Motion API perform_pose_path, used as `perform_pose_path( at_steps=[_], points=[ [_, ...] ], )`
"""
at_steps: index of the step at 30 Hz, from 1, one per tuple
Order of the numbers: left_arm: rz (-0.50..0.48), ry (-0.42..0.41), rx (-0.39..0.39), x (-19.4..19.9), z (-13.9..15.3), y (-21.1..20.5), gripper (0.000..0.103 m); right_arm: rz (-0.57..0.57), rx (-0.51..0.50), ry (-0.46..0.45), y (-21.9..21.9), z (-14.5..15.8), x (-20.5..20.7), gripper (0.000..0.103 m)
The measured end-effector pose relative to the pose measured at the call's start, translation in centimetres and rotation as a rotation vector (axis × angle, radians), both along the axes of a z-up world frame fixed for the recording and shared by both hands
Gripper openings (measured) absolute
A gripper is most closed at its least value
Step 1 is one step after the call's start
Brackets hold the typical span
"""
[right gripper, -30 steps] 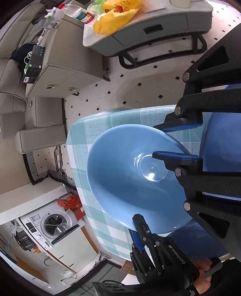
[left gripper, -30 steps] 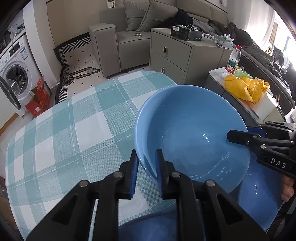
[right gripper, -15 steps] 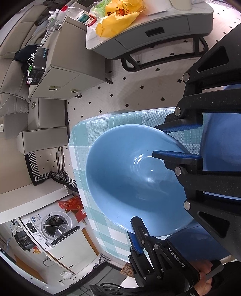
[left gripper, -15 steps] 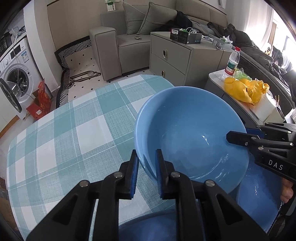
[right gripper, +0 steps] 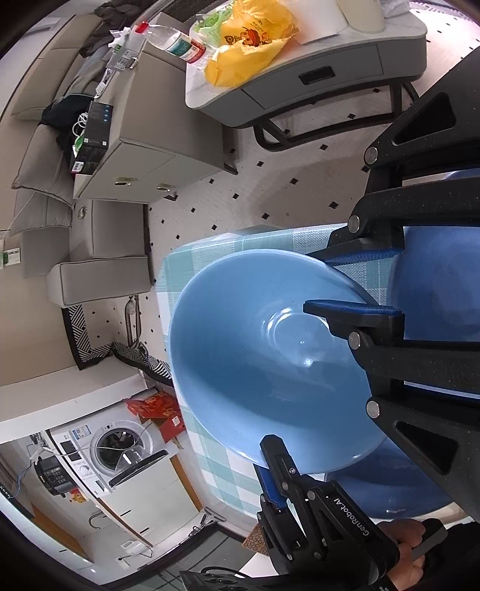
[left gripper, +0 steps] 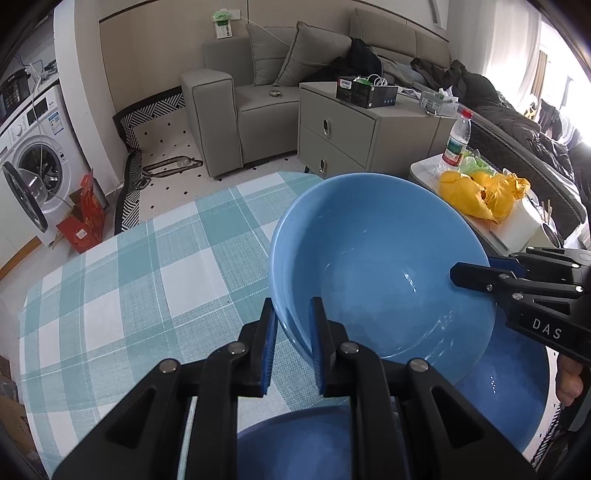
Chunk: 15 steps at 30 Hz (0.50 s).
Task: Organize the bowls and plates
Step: 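Lift and carry the blue bowl with the left tool while the right tool carries its bowl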
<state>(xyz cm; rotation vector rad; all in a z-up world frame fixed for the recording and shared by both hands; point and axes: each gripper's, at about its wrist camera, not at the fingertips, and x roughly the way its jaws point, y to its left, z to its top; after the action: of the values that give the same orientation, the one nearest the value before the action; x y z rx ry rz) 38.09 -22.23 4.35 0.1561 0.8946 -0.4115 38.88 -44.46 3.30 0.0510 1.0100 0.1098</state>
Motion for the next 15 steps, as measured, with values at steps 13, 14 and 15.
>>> perform_pose_path(
  at_steps=[13,14,15],
  points=[
    [0.001,-0.080,-0.012,-3.4,3.8,0.9,0.015,0.013,-0.015,-0.075,1.0,4.3,-3.8,0.018],
    [0.001,-0.088,-0.014,-3.8,4.2,1.0,0.015,0.015,-0.019,-0.081,1.2,4.7,-4.2,0.018],
    [0.003,-0.095,-0.016,-4.1,4.5,1.1,0.015,0.018,-0.019,-0.087,1.3,5.1,-4.4,0.018]
  ],
)
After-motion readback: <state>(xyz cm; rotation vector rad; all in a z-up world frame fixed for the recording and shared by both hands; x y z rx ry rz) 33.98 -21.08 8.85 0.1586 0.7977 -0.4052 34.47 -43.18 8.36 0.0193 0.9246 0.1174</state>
